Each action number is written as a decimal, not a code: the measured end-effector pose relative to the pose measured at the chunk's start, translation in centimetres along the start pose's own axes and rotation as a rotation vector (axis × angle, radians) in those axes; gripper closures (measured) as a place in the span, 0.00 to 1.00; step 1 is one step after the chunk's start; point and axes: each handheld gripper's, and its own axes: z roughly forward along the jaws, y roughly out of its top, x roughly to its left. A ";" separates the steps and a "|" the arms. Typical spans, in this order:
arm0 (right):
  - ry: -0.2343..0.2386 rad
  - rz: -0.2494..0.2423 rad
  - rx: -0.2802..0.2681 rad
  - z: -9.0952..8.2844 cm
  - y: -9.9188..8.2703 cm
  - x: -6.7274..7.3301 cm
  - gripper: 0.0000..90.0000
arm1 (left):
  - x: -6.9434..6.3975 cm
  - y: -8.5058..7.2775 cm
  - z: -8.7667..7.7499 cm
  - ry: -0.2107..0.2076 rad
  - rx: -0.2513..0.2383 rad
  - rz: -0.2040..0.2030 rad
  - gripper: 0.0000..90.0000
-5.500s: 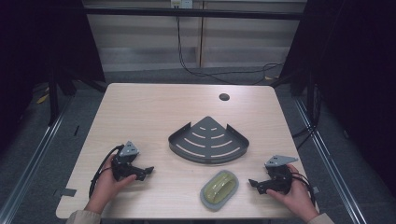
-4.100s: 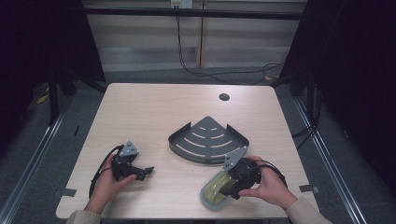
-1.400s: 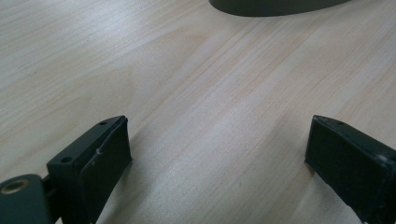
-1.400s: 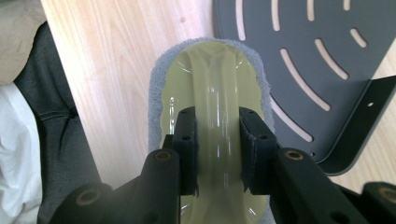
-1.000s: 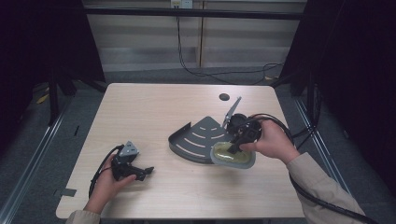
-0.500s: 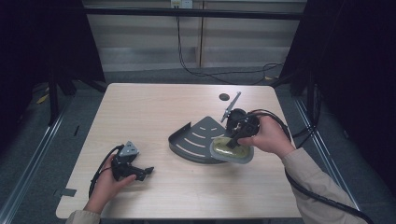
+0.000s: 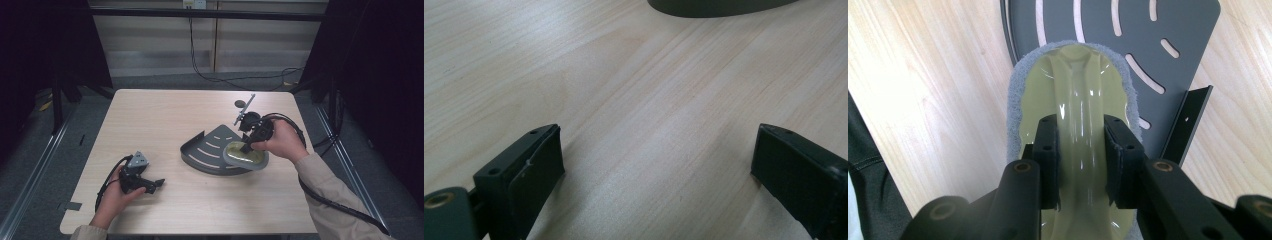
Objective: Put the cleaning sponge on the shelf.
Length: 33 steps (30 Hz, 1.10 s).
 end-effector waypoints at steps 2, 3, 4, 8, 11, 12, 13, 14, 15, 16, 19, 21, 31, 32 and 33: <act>-0.001 0.004 -0.001 0.1 0.0 -0.1 0.78 | 0.0 0.0 0.0 0.000 0.000 0.000 0.07; -0.004 0.012 0.001 0.2 0.2 -0.3 0.78 | 0.0 0.0 0.0 0.000 0.000 0.000 0.07; -0.003 0.012 0.000 0.2 0.2 -0.4 0.78 | 0.0 0.0 0.0 0.000 0.000 0.000 0.07; -0.006 0.030 0.007 0.4 0.5 -0.7 0.78 | 0.0 0.0 0.0 0.002 0.001 0.001 0.07; -0.009 0.040 0.003 0.4 0.7 -1.0 0.78 | 0.0 0.0 0.0 0.000 0.003 0.002 0.06; -0.009 0.036 0.002 0.5 0.7 -1.1 0.78 | 0.0 0.0 0.0 0.000 0.002 0.003 0.06; -0.012 0.037 0.007 0.5 0.8 -1.1 0.78 | 0.0 0.0 0.0 0.000 0.003 0.002 0.06; -0.018 0.037 0.012 0.5 0.8 -1.3 0.78 | 0.0 0.0 0.0 -0.001 0.003 0.002 0.06; -0.019 0.039 0.017 0.6 0.9 -1.3 0.78 | 0.0 0.0 0.0 0.000 0.003 0.002 0.06; -0.019 0.039 0.017 0.6 0.9 -1.3 0.78 | 0.0 0.0 0.0 0.000 0.003 0.002 0.06; -0.024 0.051 0.028 0.8 1.0 -1.5 0.78 | 0.0 0.0 0.0 0.000 0.003 0.002 0.06; -0.027 0.058 0.033 1.0 1.1 -1.8 0.78 | 0.0 0.0 0.0 0.000 0.002 0.003 0.06; -0.042 0.100 0.015 1.6 1.2 -2.8 0.78 | 0.0 0.0 0.0 0.000 0.002 0.003 0.06; -0.042 0.100 0.015 1.6 1.2 -2.8 0.78 | 0.0 0.0 0.0 0.000 0.003 0.004 0.06; -0.045 0.108 0.002 1.8 1.1 -3.0 0.78 | 0.0 0.0 0.0 0.000 0.003 0.004 0.06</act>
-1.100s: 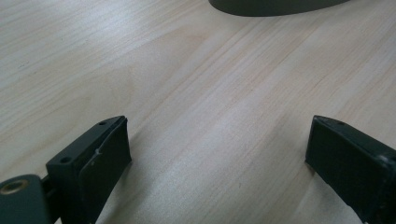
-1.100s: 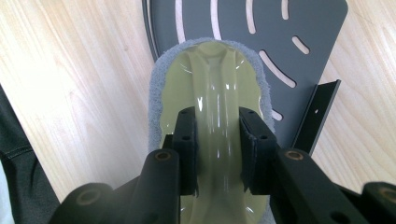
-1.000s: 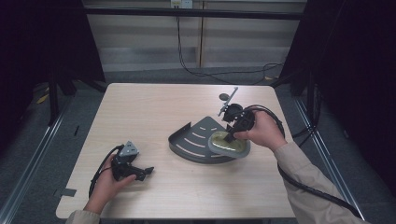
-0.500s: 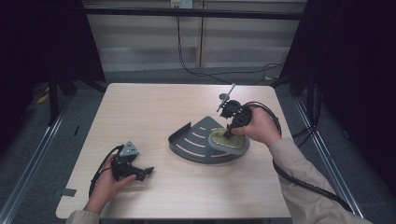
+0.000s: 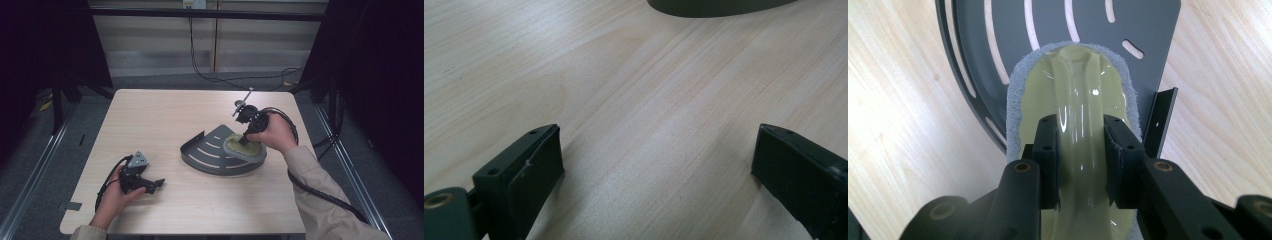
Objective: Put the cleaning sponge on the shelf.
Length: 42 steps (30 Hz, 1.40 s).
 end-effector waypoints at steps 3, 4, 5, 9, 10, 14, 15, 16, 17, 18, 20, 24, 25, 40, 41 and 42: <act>0.005 0.017 -0.008 0.2 -0.1 -0.2 0.78 | 0.0 0.0 0.0 0.000 0.000 0.000 0.06; 0.005 0.017 -0.008 0.2 -0.1 -0.2 0.78 | 0.0 0.0 0.0 0.000 0.000 -0.001 0.06; 0.002 0.015 -0.010 0.3 -0.1 -0.3 0.78 | 0.0 0.0 0.0 0.001 -0.003 -0.001 0.06; 0.002 0.035 -0.023 0.6 -0.2 -0.7 0.78 | 0.0 0.0 0.0 0.002 -0.002 -0.001 0.06; -0.003 0.043 -0.028 0.8 -0.3 -0.8 0.78 | 0.0 0.0 0.0 0.002 -0.002 0.000 0.06; -0.004 0.067 -0.040 0.9 -0.3 -1.1 0.78 | 0.0 0.0 0.0 0.001 -0.003 -0.001 0.06; -0.004 0.067 -0.040 0.9 -0.3 -1.1 0.78 | 0.0 0.0 0.0 0.001 -0.003 -0.001 0.06; -0.002 0.070 -0.040 1.0 -0.3 -1.2 0.78 | 0.0 0.0 0.0 0.002 -0.003 0.000 0.06; -0.011 0.078 -0.040 1.1 -0.4 -1.3 0.78 | 0.0 0.0 0.0 0.001 -0.003 -0.001 0.06; -0.012 0.084 -0.041 1.2 -0.4 -1.3 0.78 | 0.0 0.0 0.0 0.001 -0.003 -0.001 0.06; -0.008 0.096 -0.045 1.3 -0.4 -1.4 0.78 | 0.0 0.0 0.0 0.001 -0.003 -0.001 0.06; -0.017 0.114 -0.050 1.5 -0.4 -1.5 0.78 | 0.0 0.0 0.0 0.002 -0.002 -0.001 0.06; -0.018 0.125 -0.049 1.5 -0.4 -1.6 0.78 | 0.0 0.0 0.0 0.002 -0.003 -0.001 0.06; -0.032 0.182 -0.048 2.1 -0.8 -2.4 0.78 | 0.0 0.0 0.0 0.002 -0.002 -0.001 0.06; -0.031 0.186 -0.046 2.2 -0.8 -2.4 0.78 | 0.0 0.0 0.0 0.002 -0.002 -0.001 0.06; -0.033 0.189 -0.047 2.2 -0.8 -2.4 0.78 | 0.0 0.0 0.0 0.002 -0.002 -0.001 0.06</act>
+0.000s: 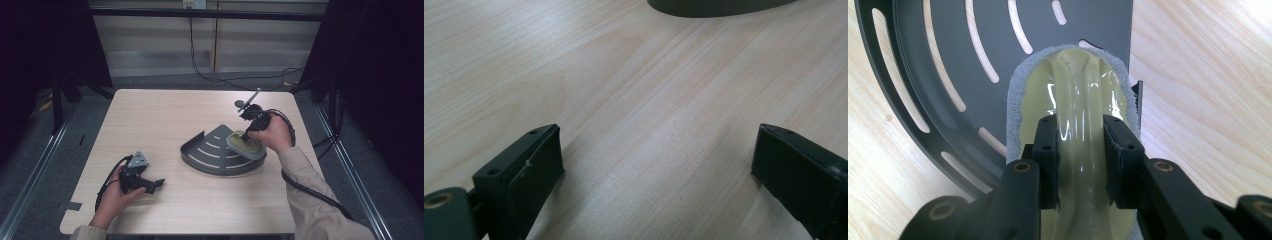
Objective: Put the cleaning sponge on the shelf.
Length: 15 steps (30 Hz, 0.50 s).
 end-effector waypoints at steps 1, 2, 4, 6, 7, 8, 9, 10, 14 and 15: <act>0.000 0.000 0.000 0.0 0.0 0.0 0.78 | 0.0 0.0 0.0 0.000 0.000 -0.001 0.06; 0.001 0.006 0.002 0.1 0.0 0.0 0.78 | 0.0 0.0 0.0 0.000 0.000 0.000 0.06; 0.001 0.008 0.002 0.1 0.1 -0.1 0.78 | 0.0 0.0 0.0 0.000 0.000 0.000 0.06; 0.002 0.009 0.003 0.3 0.1 -0.1 0.78 | 0.0 0.0 0.0 0.000 0.001 -0.001 0.06; 0.003 0.007 0.003 0.3 0.1 -0.1 0.78 | 0.0 0.0 0.0 0.000 0.000 0.000 0.06; 0.005 0.008 0.001 0.5 0.1 -0.1 0.78 | 0.0 0.0 0.0 0.000 0.000 0.000 0.06; 0.003 0.006 0.001 0.6 0.1 -0.1 0.78 | 0.0 0.0 0.0 0.000 -0.001 0.000 0.06; 0.006 0.010 0.002 0.6 0.1 -0.1 0.78 | 0.0 0.0 0.0 0.000 0.000 0.000 0.06; 0.008 0.018 0.001 0.8 0.2 0.0 0.78 | 0.0 0.0 0.0 0.000 -0.001 0.000 0.06; 0.008 0.018 0.001 0.8 0.2 0.0 0.78 | 0.0 0.0 0.0 0.000 -0.001 0.000 0.06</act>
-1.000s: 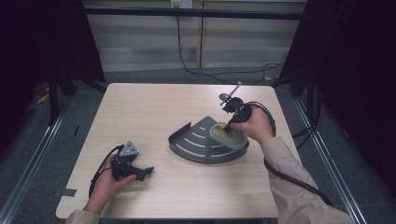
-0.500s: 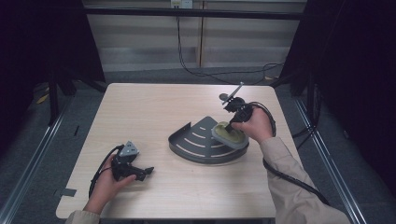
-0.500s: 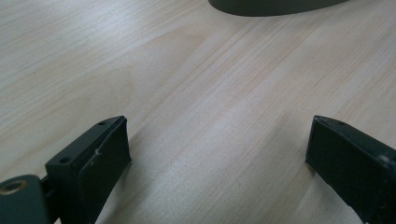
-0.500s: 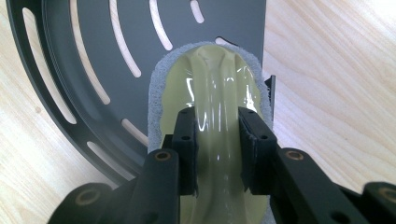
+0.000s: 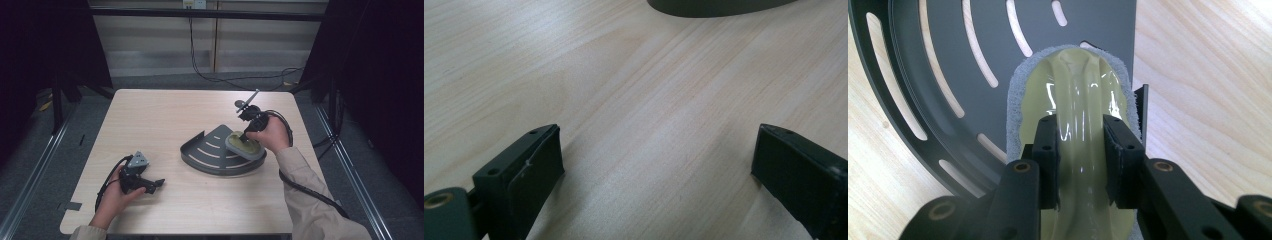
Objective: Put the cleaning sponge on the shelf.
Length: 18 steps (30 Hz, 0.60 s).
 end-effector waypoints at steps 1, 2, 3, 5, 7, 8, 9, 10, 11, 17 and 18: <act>0.000 0.003 -0.006 0.1 0.0 0.0 0.78 | 0.0 0.0 0.0 0.000 0.000 0.000 0.06; -0.001 0.007 -0.006 0.2 0.0 0.0 0.78 | 0.0 0.0 0.0 0.000 0.000 0.000 0.06; -0.002 0.008 -0.008 0.3 0.0 -0.1 0.78 | 0.0 0.0 0.0 0.000 0.000 0.000 0.06; 0.002 0.017 -0.004 0.3 0.0 0.0 0.78 | 0.0 0.0 0.0 0.000 0.000 0.000 0.06; 0.001 0.018 -0.010 0.5 -0.1 -0.1 0.78 | 0.0 0.0 0.0 0.000 0.000 0.000 0.06; 0.000 0.025 -0.010 0.6 -0.2 -0.1 0.78 | 0.0 0.0 0.0 0.000 0.000 0.000 0.06; 0.000 0.025 -0.010 0.6 -0.2 -0.1 0.78 | 0.0 0.0 0.0 0.000 0.000 0.000 0.06; 0.001 0.028 -0.009 0.6 -0.2 -0.1 0.78 | 0.0 0.0 0.0 0.000 0.000 0.000 0.06; 0.002 0.026 -0.012 0.6 -0.2 -0.2 0.78 | 0.0 0.0 0.0 0.000 0.000 0.000 0.06; 0.001 0.024 -0.010 0.7 -0.3 -0.3 0.78 | 0.0 0.0 0.0 0.000 0.000 0.000 0.06; 0.000 0.024 -0.009 0.7 -0.4 -0.3 0.78 | 0.0 0.0 0.0 0.000 0.000 0.000 0.06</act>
